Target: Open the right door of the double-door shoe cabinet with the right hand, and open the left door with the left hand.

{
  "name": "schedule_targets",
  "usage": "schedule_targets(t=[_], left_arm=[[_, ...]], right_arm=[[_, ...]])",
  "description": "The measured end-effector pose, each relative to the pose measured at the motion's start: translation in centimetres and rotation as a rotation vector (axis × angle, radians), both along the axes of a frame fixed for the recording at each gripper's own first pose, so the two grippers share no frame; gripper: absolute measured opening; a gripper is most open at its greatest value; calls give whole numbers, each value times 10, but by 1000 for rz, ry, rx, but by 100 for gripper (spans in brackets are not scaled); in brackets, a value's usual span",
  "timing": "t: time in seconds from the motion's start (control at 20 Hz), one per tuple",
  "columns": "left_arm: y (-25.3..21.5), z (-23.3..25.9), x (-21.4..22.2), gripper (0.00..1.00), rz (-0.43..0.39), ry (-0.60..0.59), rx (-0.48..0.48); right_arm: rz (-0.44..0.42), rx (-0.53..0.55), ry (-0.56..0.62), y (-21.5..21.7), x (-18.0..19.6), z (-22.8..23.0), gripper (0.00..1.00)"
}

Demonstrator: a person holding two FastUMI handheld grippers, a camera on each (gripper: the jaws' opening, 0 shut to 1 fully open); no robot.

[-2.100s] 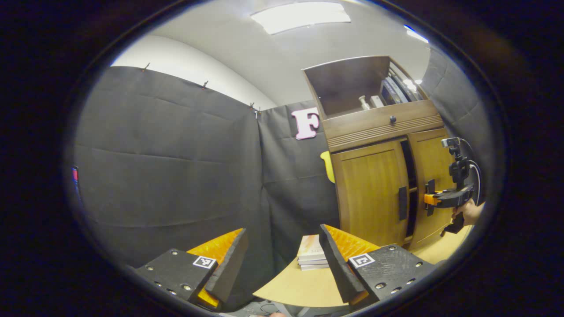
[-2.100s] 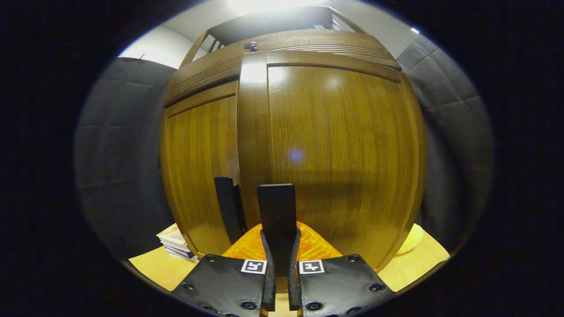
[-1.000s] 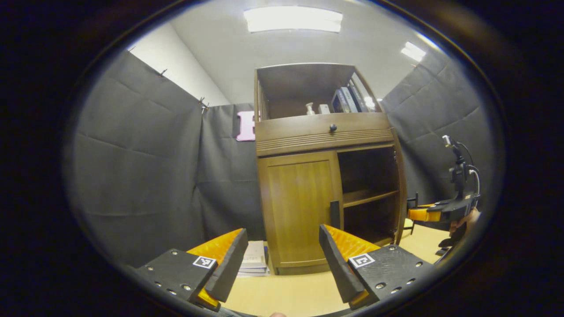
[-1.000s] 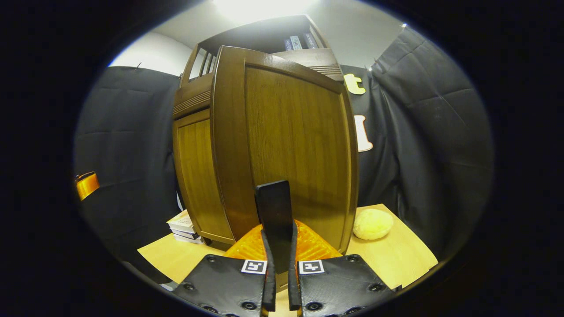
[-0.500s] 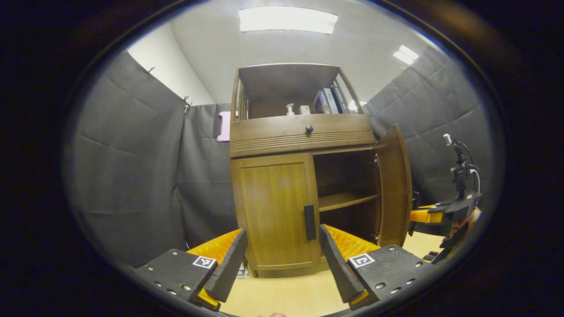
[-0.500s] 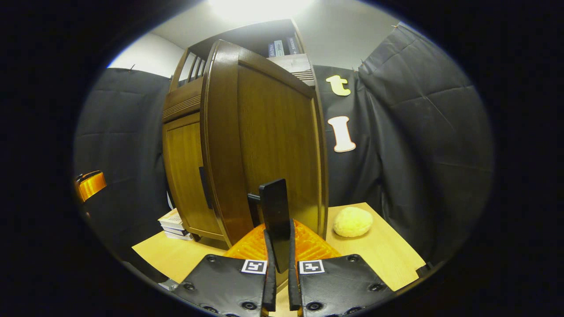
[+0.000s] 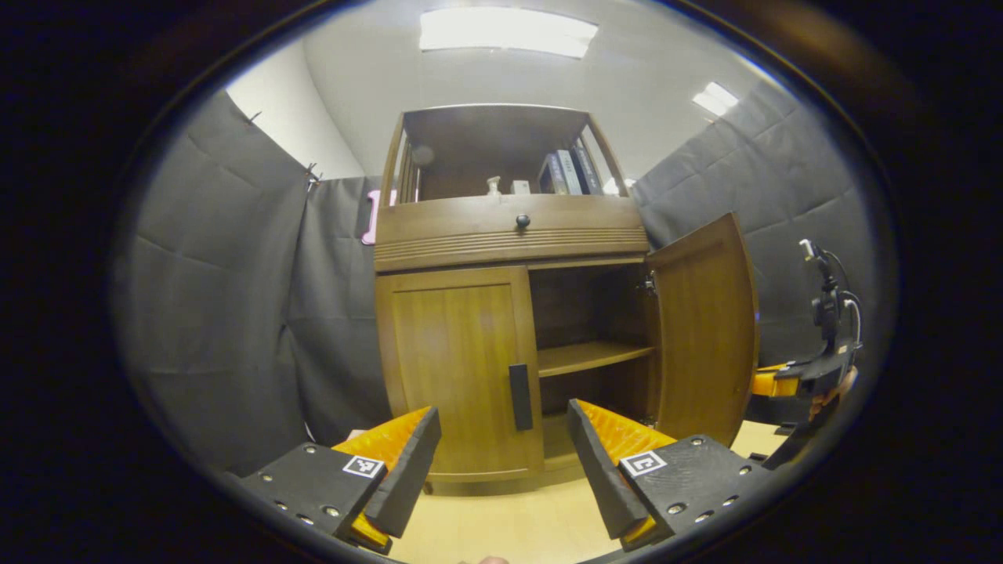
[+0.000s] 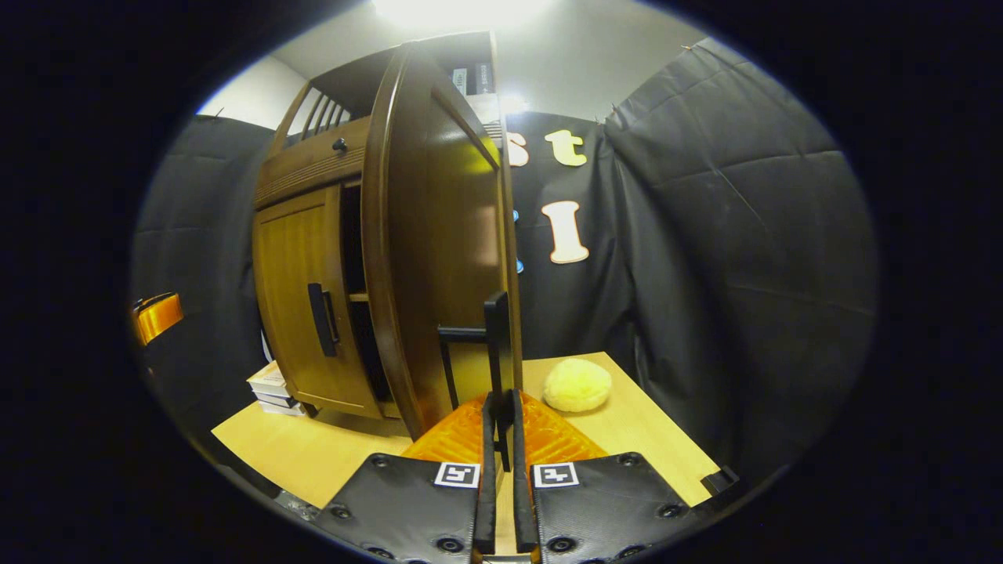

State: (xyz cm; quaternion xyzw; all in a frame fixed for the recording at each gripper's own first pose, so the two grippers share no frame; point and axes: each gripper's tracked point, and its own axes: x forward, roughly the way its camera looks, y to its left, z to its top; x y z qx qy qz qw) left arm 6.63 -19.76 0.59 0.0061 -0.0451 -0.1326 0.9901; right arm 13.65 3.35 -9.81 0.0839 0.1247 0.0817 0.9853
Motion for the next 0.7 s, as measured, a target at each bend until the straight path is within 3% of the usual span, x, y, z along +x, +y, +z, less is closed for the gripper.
schedule_targets(t=[0.1,0.15,0.2,0.6,0.7], left_arm=[[-9,-1,8,94,-21,15,-9],[-14,0,12,94,-29,21,-14],[-17,0,16,94,-37,25,-20],[-39,6,62,94,-59,20,-44],[-42,6,76,94,-57,16,-50]], right_arm=[[-30,3,6,-8,1,-5,6],[-44,4,9,-14,2,-5,0],[-53,3,13,-20,3,-7,6],[-155,4,-7,-57,-19,-1,5],[-179,16,-13,-67,-27,2,0]])
